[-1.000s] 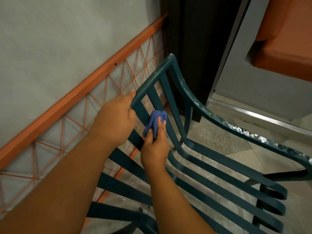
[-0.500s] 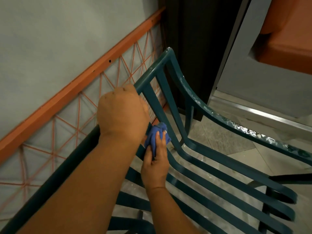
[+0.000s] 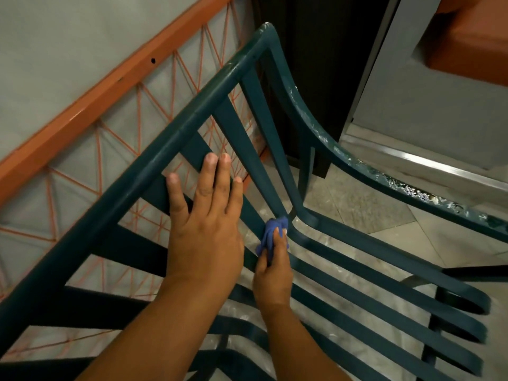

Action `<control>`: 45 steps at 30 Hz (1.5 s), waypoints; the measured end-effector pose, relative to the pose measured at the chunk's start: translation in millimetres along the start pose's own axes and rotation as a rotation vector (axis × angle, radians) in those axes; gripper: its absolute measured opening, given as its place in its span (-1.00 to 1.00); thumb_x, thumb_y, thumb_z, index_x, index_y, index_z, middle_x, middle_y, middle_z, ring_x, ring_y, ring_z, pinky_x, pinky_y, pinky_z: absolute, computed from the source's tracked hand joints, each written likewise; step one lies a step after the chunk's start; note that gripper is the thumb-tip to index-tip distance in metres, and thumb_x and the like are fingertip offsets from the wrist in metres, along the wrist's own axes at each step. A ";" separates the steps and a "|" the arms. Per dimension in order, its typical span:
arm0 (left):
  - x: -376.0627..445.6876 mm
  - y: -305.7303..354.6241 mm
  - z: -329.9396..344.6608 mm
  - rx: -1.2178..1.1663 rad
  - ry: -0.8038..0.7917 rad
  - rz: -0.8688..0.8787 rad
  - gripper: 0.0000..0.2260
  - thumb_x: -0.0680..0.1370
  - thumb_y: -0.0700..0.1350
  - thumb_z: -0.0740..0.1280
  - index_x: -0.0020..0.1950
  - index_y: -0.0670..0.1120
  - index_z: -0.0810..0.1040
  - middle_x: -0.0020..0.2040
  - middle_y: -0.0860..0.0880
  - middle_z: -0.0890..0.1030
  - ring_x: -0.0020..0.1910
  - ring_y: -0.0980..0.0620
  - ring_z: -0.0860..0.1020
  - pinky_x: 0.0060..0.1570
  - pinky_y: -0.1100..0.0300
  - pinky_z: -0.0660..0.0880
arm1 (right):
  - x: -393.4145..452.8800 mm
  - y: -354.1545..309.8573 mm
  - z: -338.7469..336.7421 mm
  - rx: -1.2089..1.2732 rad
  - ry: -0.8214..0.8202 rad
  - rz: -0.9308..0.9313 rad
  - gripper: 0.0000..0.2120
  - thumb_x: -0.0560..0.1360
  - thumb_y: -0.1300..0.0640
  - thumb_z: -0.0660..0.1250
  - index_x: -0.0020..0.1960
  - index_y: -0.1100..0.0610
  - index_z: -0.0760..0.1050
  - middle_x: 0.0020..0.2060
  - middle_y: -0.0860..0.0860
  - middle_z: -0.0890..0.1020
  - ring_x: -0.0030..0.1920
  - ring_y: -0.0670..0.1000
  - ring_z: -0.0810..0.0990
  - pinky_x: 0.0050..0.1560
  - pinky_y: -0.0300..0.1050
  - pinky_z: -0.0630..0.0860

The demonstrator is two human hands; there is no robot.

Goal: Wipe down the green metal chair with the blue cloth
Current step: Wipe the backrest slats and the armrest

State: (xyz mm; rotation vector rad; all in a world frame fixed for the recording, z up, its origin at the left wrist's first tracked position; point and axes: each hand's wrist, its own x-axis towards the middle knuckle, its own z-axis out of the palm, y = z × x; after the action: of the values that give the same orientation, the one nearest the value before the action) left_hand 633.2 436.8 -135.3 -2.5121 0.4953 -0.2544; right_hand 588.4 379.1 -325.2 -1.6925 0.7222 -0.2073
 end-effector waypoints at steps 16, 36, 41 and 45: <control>1.7 -3.4 -4.4 -0.018 0.022 0.036 -0.37 0.58 0.09 0.00 0.52 -0.09 -0.26 0.48 -0.21 -0.41 0.45 -0.19 -0.42 0.20 -0.32 -0.56 | 45.3 29.2 -91.5 -0.782 -0.252 0.431 -0.47 0.54 0.18 0.32 0.46 0.06 0.25 0.37 0.16 0.40 0.34 0.19 0.38 0.34 0.09 0.39; 62.0 -57.9 -65.0 -0.505 0.021 -0.033 -0.32 0.58 -0.17 0.12 0.53 -0.11 -0.28 0.56 -0.08 -0.24 0.53 -0.01 -0.22 0.48 0.09 -0.17 | 67.7 -72.0 -24.6 0.011 0.046 0.357 -0.58 0.60 0.15 0.18 0.45 -0.01 0.31 0.31 0.12 0.48 0.28 0.17 0.47 0.35 0.10 0.39; 65.5 -65.3 -72.0 -0.678 -0.002 -0.054 -0.41 0.60 -0.16 0.10 0.55 -0.05 -0.13 0.57 -0.02 -0.08 0.54 0.02 -0.02 0.45 0.12 0.05 | 40.4 -167.8 -18.5 0.053 0.054 -0.005 -0.52 0.59 0.08 0.20 0.48 -0.12 0.23 0.27 0.10 0.49 0.23 0.07 0.48 0.31 0.06 0.43; 77.8 -83.1 -73.1 -0.836 0.035 -0.129 -0.59 0.60 -0.14 0.14 0.46 -0.01 0.31 0.32 -0.14 0.51 0.24 -0.14 0.49 0.17 0.07 0.39 | 22.8 -224.9 -10.3 0.190 0.079 -0.302 -0.50 0.55 0.06 0.19 0.48 -0.10 0.25 0.38 0.00 0.45 0.37 0.03 0.40 0.35 0.08 0.38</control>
State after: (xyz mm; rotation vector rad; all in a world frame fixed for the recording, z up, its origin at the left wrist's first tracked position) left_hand 708.0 434.2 -22.7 -3.3653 0.5261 -0.1555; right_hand 679.5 376.5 -118.0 -1.6108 0.4847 -0.5398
